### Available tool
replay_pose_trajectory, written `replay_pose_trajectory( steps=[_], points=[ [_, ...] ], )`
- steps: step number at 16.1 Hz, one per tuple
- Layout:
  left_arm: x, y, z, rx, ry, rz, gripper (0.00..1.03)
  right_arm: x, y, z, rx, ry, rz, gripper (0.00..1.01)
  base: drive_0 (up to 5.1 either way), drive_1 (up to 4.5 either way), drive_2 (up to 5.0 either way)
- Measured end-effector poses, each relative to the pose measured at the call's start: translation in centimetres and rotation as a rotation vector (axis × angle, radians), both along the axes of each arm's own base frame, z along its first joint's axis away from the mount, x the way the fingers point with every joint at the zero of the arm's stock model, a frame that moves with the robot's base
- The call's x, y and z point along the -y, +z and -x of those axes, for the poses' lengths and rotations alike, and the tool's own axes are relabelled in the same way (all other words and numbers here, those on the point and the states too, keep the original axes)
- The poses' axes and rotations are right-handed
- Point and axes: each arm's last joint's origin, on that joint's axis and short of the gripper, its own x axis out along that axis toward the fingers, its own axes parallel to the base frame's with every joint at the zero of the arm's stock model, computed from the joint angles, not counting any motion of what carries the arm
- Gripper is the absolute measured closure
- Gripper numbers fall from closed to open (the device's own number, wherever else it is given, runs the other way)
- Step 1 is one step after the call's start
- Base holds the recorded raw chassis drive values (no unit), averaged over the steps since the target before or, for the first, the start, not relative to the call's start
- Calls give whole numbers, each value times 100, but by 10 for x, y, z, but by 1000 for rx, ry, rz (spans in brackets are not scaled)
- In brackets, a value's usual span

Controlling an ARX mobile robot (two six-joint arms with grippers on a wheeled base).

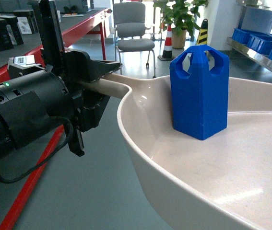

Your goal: Place part in tray to right shelf

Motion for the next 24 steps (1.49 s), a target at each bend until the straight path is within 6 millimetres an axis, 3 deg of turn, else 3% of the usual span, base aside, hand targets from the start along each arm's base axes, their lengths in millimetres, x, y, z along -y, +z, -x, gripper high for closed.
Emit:
replay_pose_trajectory(
  steps=[24],
  points=[
    [0,0,0,-1,0,-1,89,0,0,0,0,0,0,3,1,419,-417]
  ],
)
